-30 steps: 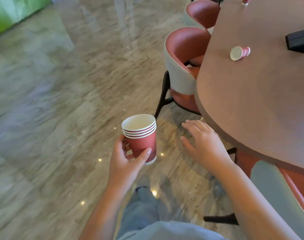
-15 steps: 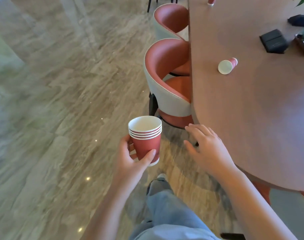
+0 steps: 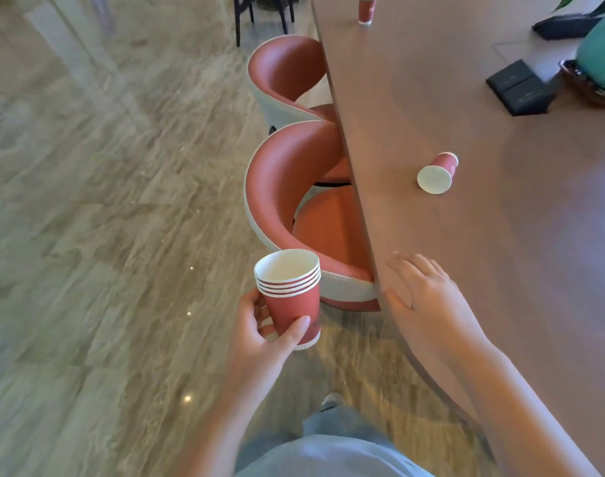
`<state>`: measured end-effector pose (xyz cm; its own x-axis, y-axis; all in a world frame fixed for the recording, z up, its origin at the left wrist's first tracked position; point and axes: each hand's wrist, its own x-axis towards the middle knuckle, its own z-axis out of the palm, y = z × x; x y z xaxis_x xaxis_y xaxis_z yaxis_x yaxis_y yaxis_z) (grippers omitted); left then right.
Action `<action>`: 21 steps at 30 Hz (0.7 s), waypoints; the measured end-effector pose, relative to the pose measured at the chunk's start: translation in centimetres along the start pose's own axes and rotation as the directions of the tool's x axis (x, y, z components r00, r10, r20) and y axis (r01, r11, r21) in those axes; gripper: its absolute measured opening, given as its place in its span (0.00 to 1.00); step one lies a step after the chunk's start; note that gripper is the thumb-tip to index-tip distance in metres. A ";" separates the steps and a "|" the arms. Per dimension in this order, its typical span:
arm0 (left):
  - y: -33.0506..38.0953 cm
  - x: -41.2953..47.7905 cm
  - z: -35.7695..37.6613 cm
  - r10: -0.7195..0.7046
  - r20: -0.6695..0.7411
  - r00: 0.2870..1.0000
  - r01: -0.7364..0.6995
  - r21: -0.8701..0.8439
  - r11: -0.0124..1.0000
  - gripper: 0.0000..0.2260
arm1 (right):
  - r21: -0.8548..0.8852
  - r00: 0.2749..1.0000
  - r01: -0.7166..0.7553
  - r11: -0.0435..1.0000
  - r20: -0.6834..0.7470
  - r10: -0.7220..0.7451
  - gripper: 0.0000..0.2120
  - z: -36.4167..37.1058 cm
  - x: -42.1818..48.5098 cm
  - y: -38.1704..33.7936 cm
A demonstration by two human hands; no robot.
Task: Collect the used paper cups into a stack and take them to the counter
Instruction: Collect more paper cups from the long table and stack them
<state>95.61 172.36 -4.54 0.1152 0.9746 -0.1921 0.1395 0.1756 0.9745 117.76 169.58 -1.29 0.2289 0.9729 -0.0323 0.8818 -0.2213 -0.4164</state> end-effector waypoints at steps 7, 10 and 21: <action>1.8 9.7 0.8 -0.006 0.144 0.990 0.000 0.044 0.999 0.30 | 0.034 0.989 -0.145 0.989 -0.014 0.146 0.16 0.3 6.1 0.8; 2.7 14.7 1.4 0.010 0.248 0.969 -0.025 0.059 0.998 0.30 | 0.028 0.975 -0.213 0.977 -0.064 0.214 0.16 0.8 9.2 0.3; 5.5 29.4 3.6 0.012 0.500 0.866 -0.089 0.130 0.988 0.25 | 0.043 0.861 -0.475 0.879 -0.185 0.474 0.20 1.0 18.8 0.2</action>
<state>103.30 201.49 -5.26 0.5928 0.7767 -0.2127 0.2556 0.0691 0.9643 121.83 187.91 -2.85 0.6917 0.7200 -0.0573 0.6484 -0.6540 -0.3897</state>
